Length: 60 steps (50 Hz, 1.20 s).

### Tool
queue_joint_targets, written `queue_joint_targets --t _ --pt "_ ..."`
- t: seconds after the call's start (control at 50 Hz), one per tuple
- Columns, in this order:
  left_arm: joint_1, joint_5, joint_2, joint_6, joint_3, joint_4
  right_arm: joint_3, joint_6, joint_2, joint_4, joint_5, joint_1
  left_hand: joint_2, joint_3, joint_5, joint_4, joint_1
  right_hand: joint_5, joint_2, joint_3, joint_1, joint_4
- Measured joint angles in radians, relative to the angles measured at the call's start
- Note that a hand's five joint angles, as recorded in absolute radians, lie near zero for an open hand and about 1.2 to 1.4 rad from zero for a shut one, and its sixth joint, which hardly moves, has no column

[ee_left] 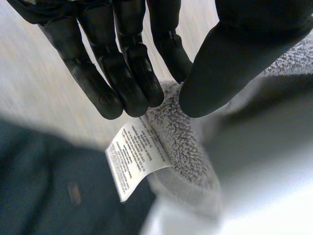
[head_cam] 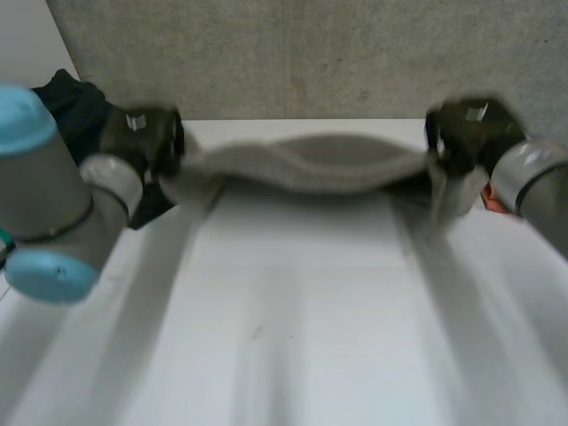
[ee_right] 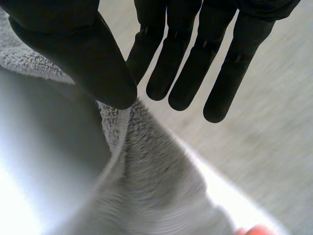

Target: Fold the laundry.

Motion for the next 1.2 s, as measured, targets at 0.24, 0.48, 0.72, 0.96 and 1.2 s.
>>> queue_joint_targets --t 0.24,0.48,0.72,0.96,1.2 --pt "-0.007 -0.058 -0.167 0.107 -0.101 -0.158 0.179 -0.197 0.206 0.045 0.002 0.007 -0.050 -0.046 -0.035 -0.050 -0.032 0.002 0.000 0.000 0.000 0.000" --pt "-0.070 -0.059 -0.104 0.118 0.059 -0.332 0.227 -0.203 0.176 -0.005 0.047 0.036 -0.612 -0.598 -0.595 -0.617 -0.570 0.002 0.000 0.000 0.000 0.000" --pt "-0.087 -0.074 -0.258 0.234 0.319 -0.370 0.270 -0.234 0.156 -0.034 0.043 0.029 -0.612 -0.597 -0.591 -0.615 -0.567 0.002 0.000 0.000 0.000 0.000" --pt "-0.056 -0.096 -0.483 0.330 0.544 -0.566 0.282 -0.263 0.155 -0.032 0.042 0.031 -0.689 -0.674 -0.669 -0.695 -0.642 0.002 0.000 0.000 0.000 0.000" --pt "-0.060 -0.115 -0.483 0.330 0.519 -0.610 0.279 -0.263 0.155 -0.034 0.043 0.034 -0.221 -0.232 -0.213 -0.233 -0.158 0.002 0.000 0.000 0.000 0.000"
